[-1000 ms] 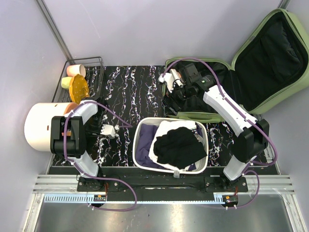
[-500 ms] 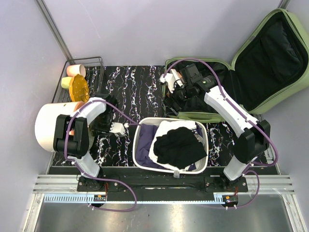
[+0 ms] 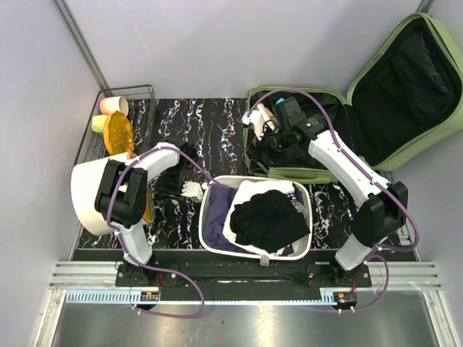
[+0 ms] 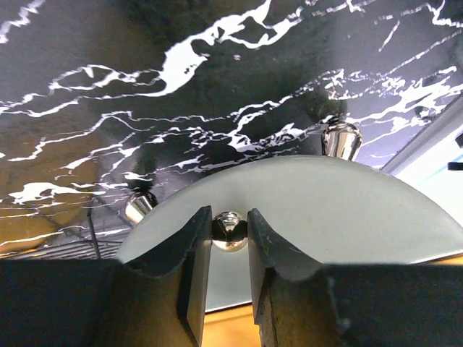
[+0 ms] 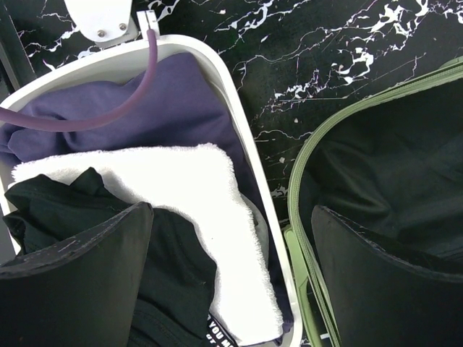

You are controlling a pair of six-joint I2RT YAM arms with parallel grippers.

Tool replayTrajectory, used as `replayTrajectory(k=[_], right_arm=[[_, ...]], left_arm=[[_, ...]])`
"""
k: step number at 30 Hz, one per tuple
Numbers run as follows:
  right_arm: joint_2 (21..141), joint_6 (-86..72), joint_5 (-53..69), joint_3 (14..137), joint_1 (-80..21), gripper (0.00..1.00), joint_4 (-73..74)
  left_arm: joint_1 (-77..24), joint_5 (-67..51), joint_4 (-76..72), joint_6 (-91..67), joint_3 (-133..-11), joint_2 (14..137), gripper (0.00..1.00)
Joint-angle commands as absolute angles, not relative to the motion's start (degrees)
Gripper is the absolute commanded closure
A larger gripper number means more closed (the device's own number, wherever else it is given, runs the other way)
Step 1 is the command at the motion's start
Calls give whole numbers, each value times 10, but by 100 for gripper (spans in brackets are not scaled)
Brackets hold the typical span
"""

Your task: Open, take out, and arrange the luggage

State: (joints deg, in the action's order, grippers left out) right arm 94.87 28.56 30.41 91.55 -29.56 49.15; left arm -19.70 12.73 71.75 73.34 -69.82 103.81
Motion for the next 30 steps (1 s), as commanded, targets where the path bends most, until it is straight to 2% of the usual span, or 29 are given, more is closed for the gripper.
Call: replayTrajectory(k=[1, 9, 15, 21, 23, 24, 26, 27, 30], right_arm=[[920, 285, 301, 914, -291, 0, 474], [920, 222, 408, 971, -293, 2, 430], [836, 128, 451, 884, -301, 12, 307], [802, 120, 406, 826, -342, 15, 262], [806, 129, 396, 826, -342, 13, 268], [805, 134, 389, 825, -342, 11, 268], [802, 138, 377, 824, -342, 7, 273], [800, 139, 366, 823, -341, 6, 276], [786, 137, 348, 814, -338, 2, 270]], left_arm=[[-214, 77, 643, 720, -748, 1057, 100], [-221, 55, 644, 714, -761, 1063, 100], [-221, 40, 653, 711, -764, 1055, 100], [-234, 37, 660, 708, -775, 1059, 100], [-236, 22, 668, 707, -787, 1057, 100], [-239, 16, 677, 703, -794, 1056, 87], [-237, 4, 692, 693, -820, 1046, 71], [-231, -15, 712, 686, -830, 1042, 58], [-208, -57, 764, 665, -895, 1034, 47]])
